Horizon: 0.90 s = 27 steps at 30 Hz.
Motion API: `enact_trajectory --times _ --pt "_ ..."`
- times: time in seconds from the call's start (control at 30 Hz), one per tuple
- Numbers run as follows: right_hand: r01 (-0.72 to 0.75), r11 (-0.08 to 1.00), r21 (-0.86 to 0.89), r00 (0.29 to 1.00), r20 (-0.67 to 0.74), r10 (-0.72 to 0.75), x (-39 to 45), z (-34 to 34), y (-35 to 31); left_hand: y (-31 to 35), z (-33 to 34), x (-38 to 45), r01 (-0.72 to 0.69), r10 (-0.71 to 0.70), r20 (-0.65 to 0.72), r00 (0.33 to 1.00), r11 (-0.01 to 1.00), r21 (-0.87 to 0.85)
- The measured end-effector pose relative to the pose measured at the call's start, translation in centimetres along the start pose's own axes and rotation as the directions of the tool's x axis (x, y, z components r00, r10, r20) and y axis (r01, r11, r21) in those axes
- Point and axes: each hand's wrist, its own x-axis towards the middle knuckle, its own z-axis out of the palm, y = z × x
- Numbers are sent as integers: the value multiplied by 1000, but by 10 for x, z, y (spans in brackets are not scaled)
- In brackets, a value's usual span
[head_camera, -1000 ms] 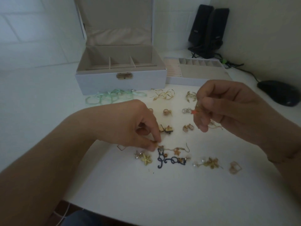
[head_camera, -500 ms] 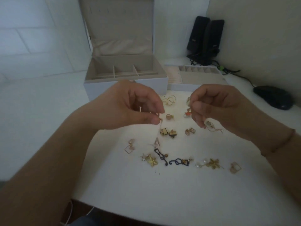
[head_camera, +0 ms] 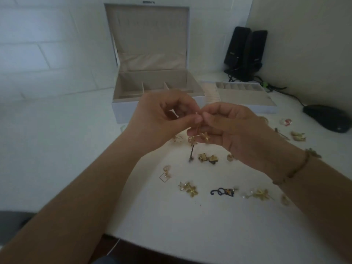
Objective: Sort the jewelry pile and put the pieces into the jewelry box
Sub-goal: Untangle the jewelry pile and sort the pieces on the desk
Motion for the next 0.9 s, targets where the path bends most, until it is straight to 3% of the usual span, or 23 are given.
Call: enact_trajectory --times 0.13,0.23,0.4,0.5,0.57,0.7,0.9 --pt "70 996 53 997 39 -72 -4 0 0 0 1 0 -38 37 -75 996 999 -6" --pt "145 989 15 989 26 -146 -5 -2 -4 2 2 1 6 -15 -102 995 996 -92" --pt "189 966 179 982 -36 -186 -8 -3 -11 5 9 1 206 -197 59 979 915 -348" --pt "192 941 279 981 -50 -185 -8 -7 -15 7 19 -4 292 -224 239 945 907 -303" --pt "204 921 332 979 -80 -188 -7 -10 -17 6 24 -7 324 -251 289 924 914 -243" --pt "219 875 431 975 -124 -183 -6 -15 -19 3 25 -7 334 -287 291 913 934 -128" --pt "214 834 508 977 -128 -173 -8 -13 -21 4 29 -8 363 -309 282 908 917 -166"
